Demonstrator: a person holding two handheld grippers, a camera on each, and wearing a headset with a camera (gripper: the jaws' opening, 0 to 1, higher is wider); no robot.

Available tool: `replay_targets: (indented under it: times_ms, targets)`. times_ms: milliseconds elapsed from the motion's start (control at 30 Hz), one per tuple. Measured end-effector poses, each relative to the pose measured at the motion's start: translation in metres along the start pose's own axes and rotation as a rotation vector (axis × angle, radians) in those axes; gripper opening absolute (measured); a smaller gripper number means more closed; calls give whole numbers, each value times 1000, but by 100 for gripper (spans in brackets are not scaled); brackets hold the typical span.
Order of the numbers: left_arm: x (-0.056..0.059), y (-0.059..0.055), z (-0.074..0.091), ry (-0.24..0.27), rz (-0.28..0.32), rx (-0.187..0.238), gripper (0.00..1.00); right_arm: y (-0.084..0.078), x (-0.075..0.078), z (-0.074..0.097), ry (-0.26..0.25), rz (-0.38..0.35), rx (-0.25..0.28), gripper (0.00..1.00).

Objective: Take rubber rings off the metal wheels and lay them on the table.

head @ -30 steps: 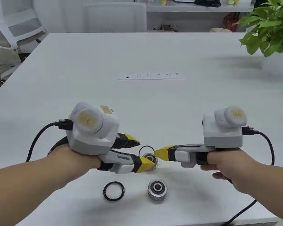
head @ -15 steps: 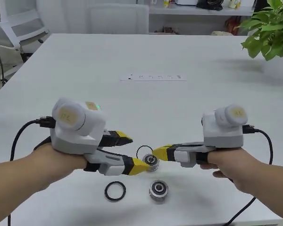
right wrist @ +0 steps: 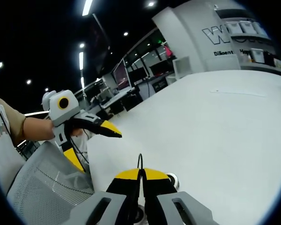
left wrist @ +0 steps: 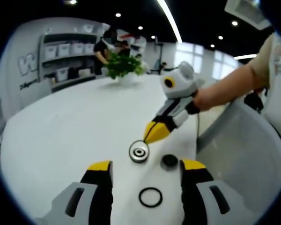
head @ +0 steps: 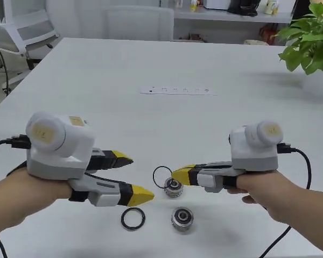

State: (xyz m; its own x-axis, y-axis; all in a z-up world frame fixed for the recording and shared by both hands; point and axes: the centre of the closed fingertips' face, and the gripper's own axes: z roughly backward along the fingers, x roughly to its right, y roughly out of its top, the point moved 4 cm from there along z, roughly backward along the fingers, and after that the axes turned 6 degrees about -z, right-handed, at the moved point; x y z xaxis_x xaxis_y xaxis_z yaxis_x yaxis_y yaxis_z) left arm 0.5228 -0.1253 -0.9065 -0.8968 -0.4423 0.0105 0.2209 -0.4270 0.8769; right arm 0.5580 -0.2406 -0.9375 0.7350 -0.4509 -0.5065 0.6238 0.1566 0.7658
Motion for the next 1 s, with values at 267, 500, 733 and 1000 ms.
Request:
replay_targets:
  times_ms: [267, 500, 733, 1000]
  targets:
    - [3, -5, 15, 19, 16, 6, 62, 2, -9, -4, 20, 17, -9, 0]
    - [8, -9, 24, 18, 13, 0, 65, -2, -20, -10, 53, 38, -41, 0]
    - [10, -16, 35, 23, 6, -11, 66, -10, -31, -19, 91, 64, -92, 0]
    - [10, -22, 46, 41, 17, -8, 67, -11, -43, -29, 124, 79, -117, 0]
